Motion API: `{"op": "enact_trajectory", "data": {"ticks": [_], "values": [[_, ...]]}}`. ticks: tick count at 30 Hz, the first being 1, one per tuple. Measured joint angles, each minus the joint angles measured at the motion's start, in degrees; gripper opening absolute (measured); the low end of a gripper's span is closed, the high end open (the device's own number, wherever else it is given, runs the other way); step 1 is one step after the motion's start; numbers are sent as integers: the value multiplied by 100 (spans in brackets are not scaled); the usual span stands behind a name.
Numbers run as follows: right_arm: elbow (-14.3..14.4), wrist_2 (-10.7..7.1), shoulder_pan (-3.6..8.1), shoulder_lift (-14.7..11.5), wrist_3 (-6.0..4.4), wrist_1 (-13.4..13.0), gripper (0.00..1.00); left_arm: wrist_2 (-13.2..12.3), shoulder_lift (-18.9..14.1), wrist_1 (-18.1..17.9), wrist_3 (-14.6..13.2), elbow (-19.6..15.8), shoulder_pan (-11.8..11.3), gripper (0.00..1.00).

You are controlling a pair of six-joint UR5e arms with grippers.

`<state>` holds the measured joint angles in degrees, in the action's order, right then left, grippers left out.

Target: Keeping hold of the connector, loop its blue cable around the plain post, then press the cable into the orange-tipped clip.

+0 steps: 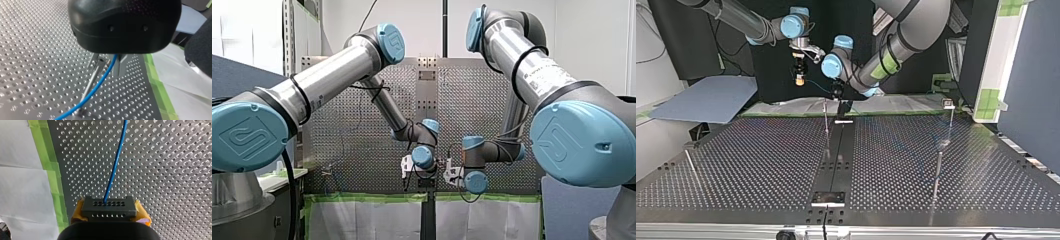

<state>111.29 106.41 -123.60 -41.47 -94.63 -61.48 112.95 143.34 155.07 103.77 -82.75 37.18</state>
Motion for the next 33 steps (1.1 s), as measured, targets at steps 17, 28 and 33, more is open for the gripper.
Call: {"op": "enact_trajectory", "data": {"ticks": [17, 28, 33], "values": [[-380, -46, 85, 335, -6, 233, 0, -239, 396, -819, 225, -227, -77, 2], [-598, -63, 146, 441, 50, 292, 0, -243, 433, -1044, 252, -103, -169, 2], [-709, -68, 203, 449, 71, 300, 0, -263, 435, -1035, 270, 19, -250, 2]]}}
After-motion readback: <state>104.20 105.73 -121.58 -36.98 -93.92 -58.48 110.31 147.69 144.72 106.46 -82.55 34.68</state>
